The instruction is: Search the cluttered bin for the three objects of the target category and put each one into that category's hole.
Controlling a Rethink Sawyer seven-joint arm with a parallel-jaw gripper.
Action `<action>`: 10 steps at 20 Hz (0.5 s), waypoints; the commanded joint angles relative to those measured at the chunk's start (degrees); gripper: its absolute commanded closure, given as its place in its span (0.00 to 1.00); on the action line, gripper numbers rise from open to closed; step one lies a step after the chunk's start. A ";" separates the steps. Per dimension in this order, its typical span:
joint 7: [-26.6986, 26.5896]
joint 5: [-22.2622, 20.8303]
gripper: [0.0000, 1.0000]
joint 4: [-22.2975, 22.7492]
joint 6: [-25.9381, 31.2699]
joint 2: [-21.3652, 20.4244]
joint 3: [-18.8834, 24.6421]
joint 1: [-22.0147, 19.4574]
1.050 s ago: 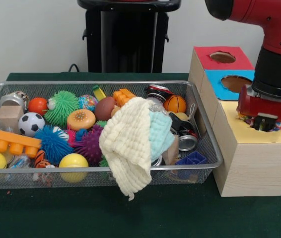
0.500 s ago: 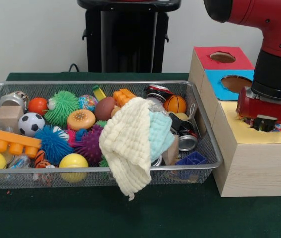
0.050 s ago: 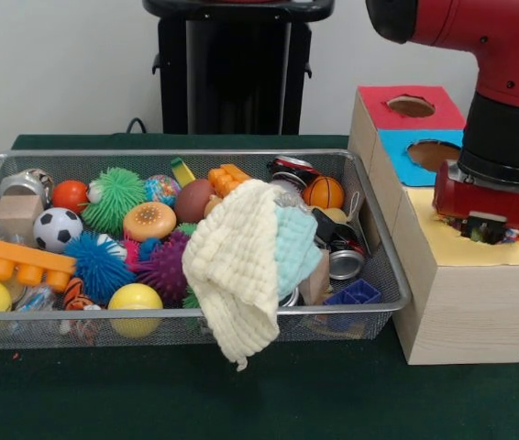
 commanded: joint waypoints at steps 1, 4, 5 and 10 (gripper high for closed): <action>2.01 -1.34 0.00 4.55 8.83 -6.20 5.90 -7.48; -0.67 -2.02 0.00 4.61 12.93 -10.17 7.28 -9.77; -1.29 -2.32 0.00 4.82 13.91 -11.01 7.73 -10.44; -3.77 -4.24 0.00 6.31 15.26 -13.74 9.67 -13.34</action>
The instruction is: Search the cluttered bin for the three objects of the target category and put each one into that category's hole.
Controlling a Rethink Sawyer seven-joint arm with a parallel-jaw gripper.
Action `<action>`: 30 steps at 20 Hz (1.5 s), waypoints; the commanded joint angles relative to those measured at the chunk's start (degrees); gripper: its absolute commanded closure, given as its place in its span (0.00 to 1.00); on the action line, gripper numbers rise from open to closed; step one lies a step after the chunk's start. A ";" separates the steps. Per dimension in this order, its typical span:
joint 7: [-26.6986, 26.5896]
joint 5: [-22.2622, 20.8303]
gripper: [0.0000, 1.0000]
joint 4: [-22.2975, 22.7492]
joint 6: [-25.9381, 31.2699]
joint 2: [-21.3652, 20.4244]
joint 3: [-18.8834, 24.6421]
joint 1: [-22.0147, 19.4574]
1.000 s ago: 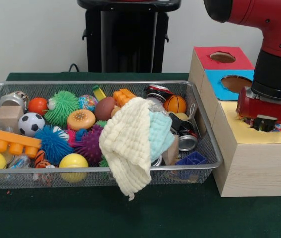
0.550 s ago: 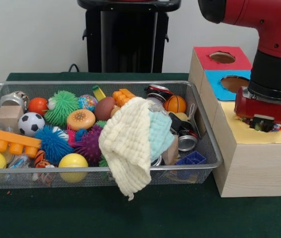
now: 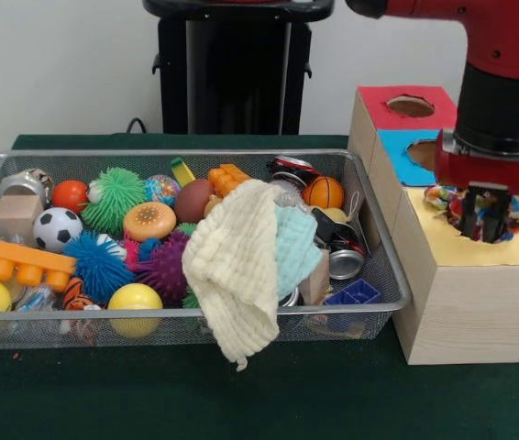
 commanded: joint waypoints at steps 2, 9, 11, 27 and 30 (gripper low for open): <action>-4.60 -4.62 0.00 5.21 5.17 -8.79 4.50 -8.24; -3.89 -7.39 0.00 4.30 5.24 -9.25 6.85 -10.64; -3.37 -8.12 0.00 3.52 5.38 -8.85 7.35 -10.89; -6.79 -16.76 0.00 8.36 3.05 -10.79 8.70 -15.98; -7.79 -19.10 0.00 13.54 2.27 -14.45 8.37 -17.60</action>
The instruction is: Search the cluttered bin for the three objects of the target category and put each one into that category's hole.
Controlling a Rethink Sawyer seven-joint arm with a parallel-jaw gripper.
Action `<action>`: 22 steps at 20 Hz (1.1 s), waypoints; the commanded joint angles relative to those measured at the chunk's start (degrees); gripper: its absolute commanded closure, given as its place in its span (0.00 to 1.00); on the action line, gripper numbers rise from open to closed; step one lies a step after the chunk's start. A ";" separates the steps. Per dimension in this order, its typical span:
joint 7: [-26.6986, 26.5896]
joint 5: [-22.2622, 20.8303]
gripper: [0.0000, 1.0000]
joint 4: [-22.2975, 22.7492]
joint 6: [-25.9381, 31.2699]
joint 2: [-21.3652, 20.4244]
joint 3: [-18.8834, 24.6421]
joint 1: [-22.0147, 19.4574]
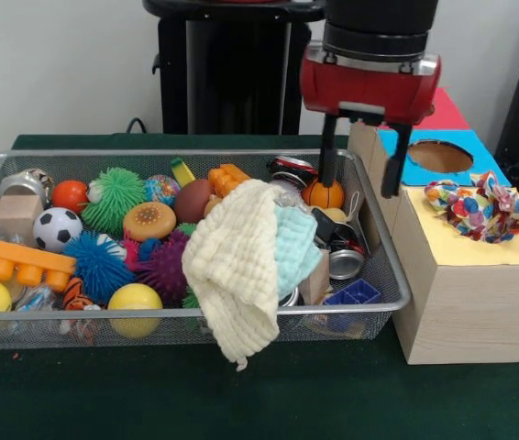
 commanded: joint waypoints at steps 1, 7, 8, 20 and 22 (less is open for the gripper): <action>-9.08 -7.13 0.00 12.46 0.81 -4.33 3.81 -5.36; -12.41 -12.62 0.00 23.81 -8.29 -10.67 6.03 -11.53; -12.32 -13.55 0.00 25.65 -9.88 -11.40 6.55 -12.61; -4.39 -28.52 0.00 33.22 -24.71 -8.94 8.17 -17.22; -4.03 -31.15 0.00 33.65 -26.10 -8.29 7.87 -17.40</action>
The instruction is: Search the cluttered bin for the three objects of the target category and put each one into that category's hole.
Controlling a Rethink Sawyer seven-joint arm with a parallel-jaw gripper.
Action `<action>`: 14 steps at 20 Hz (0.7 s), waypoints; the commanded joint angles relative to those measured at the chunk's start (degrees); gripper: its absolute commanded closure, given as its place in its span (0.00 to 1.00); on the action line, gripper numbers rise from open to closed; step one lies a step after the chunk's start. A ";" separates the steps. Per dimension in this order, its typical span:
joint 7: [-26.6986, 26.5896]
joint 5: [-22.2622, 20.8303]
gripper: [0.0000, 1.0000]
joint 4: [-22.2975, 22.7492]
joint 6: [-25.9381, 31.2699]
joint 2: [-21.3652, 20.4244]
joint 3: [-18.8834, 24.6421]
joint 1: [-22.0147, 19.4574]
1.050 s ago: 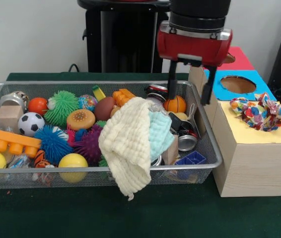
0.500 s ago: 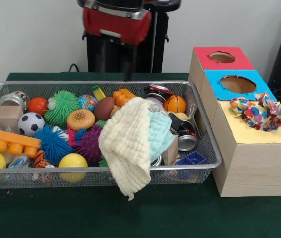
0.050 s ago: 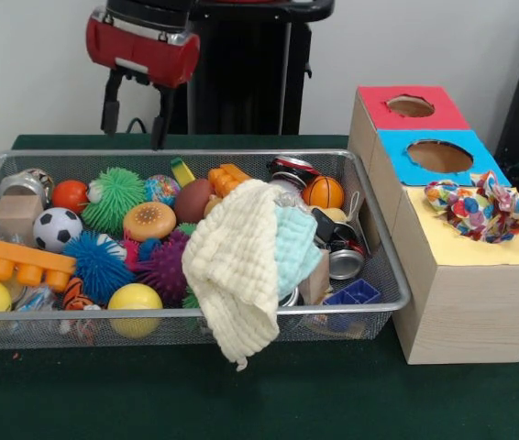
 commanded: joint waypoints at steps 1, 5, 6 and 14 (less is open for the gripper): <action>-4.09 -10.09 0.00 9.74 -4.74 3.02 5.15 -0.58; -7.07 -14.53 0.00 14.43 -4.45 -0.63 8.49 -5.13; -7.61 -15.77 0.00 15.37 -5.23 -0.91 9.81 -6.79; 0.19 -22.70 0.00 10.42 -10.89 6.64 5.41 -6.44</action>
